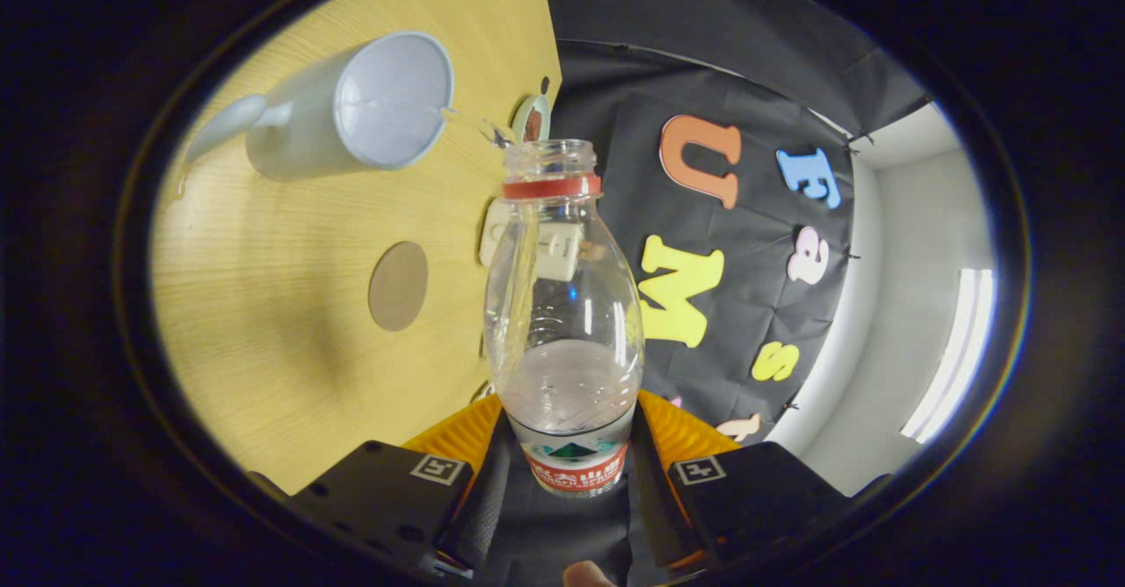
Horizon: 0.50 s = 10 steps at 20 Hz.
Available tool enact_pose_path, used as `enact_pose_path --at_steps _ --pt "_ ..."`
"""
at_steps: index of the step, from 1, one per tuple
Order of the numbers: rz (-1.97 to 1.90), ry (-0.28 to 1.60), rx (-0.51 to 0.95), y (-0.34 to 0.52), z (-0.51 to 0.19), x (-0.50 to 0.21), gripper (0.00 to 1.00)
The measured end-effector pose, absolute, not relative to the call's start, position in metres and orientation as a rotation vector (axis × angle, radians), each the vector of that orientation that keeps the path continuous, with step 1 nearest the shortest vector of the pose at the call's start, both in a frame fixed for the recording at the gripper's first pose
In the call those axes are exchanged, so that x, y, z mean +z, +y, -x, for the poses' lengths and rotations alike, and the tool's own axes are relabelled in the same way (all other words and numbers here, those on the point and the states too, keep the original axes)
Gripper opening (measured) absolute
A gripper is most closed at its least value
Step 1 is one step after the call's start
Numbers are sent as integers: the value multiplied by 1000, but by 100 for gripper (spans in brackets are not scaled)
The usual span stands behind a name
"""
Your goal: Take the bottle from table, then pour the juice into the cup, finally place the bottle on the coaster
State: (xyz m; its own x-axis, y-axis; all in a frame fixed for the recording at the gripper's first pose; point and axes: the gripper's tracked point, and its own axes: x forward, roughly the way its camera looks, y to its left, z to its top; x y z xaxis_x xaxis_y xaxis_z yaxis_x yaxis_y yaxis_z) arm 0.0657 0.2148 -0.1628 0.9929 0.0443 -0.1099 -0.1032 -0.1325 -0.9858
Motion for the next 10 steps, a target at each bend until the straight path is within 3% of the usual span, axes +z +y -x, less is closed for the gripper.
enact_pose_path --at_steps 10 --pt "1732 16 126 224 -64 -151 72"
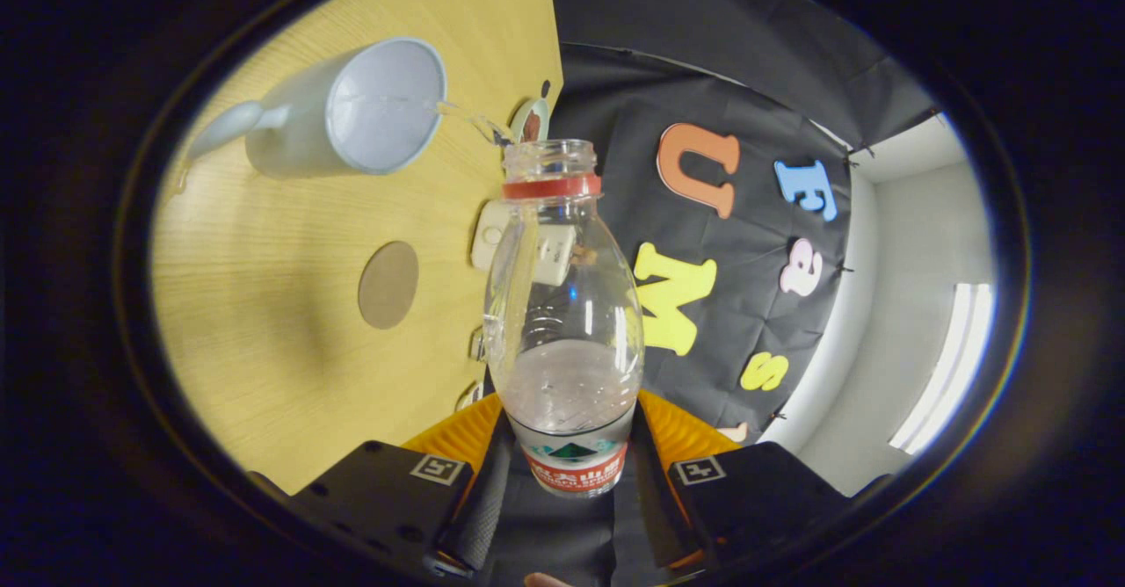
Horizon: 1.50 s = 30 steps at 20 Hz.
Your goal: Take the bottle from table, then pour the juice into the cup, finally place the bottle on the coaster
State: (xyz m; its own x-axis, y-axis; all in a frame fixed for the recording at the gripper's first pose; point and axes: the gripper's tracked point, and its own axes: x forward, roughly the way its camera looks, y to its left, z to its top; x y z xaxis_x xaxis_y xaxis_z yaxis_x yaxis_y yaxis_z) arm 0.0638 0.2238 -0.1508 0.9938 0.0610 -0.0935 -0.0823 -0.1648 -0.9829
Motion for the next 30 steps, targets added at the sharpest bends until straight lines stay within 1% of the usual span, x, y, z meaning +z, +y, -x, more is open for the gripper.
enact_pose_path --at_steps 30 --pt "1818 -37 101 231 -66 -120 72"
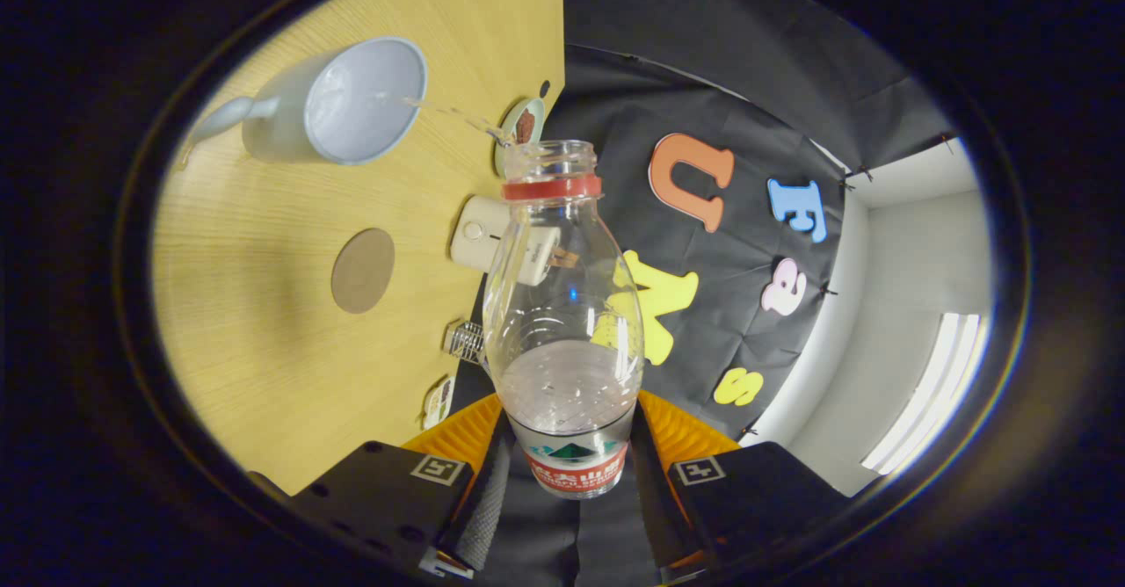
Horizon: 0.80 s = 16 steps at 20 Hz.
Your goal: Take the bottle from table, then pour the juice into the cup, finally place the bottle on the coaster
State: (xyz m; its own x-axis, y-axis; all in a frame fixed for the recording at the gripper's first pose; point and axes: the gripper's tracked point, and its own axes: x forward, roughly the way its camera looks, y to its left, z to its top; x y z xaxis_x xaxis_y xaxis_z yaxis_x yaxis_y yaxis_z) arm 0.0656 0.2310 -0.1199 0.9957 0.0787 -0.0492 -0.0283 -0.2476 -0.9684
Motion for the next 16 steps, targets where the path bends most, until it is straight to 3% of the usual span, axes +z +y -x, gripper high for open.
enact_pose_path --at_steps 16 --pt "1894 -87 73 238 -69 -99 72"
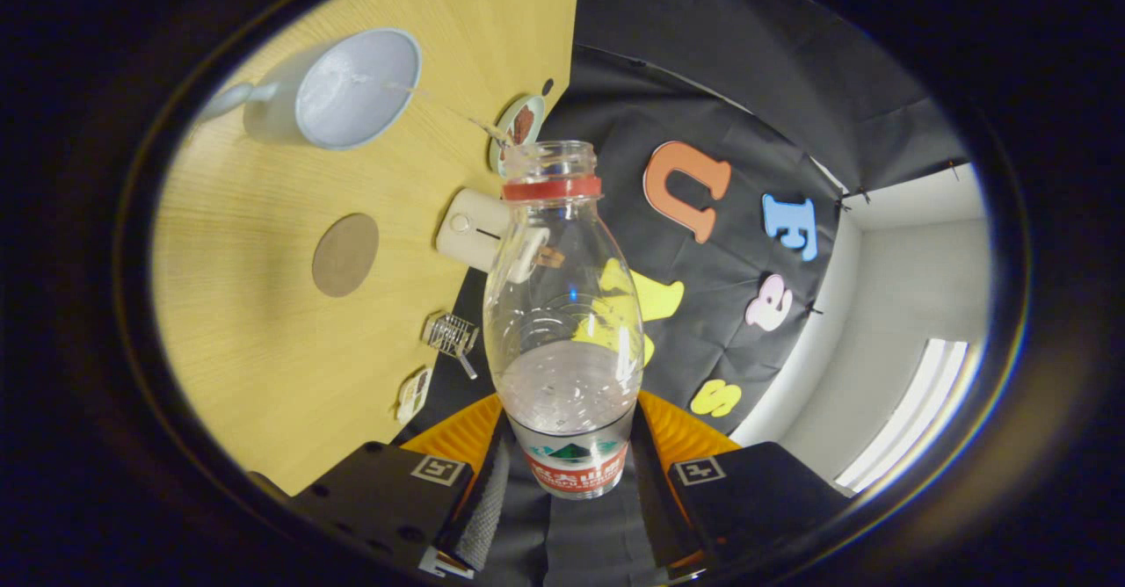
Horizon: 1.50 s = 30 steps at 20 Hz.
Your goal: Take the bottle from table, then pour the juice into the cup, finally place the bottle on the coaster
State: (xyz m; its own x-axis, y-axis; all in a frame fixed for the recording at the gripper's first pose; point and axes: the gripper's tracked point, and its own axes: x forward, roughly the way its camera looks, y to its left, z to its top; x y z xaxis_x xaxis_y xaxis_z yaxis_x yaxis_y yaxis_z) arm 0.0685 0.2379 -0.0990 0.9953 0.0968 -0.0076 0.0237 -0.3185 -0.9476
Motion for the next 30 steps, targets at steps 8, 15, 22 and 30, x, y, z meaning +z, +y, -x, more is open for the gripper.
enact_pose_path --at_steps 8,15,22,30 --pt "1932 -123 51 244 -67 -87 72" --pt "1954 -137 29 244 -66 -77 72" --pt "1948 -148 16 244 -63 -72 72" --pt "1875 -107 48 240 -63 -84 72"
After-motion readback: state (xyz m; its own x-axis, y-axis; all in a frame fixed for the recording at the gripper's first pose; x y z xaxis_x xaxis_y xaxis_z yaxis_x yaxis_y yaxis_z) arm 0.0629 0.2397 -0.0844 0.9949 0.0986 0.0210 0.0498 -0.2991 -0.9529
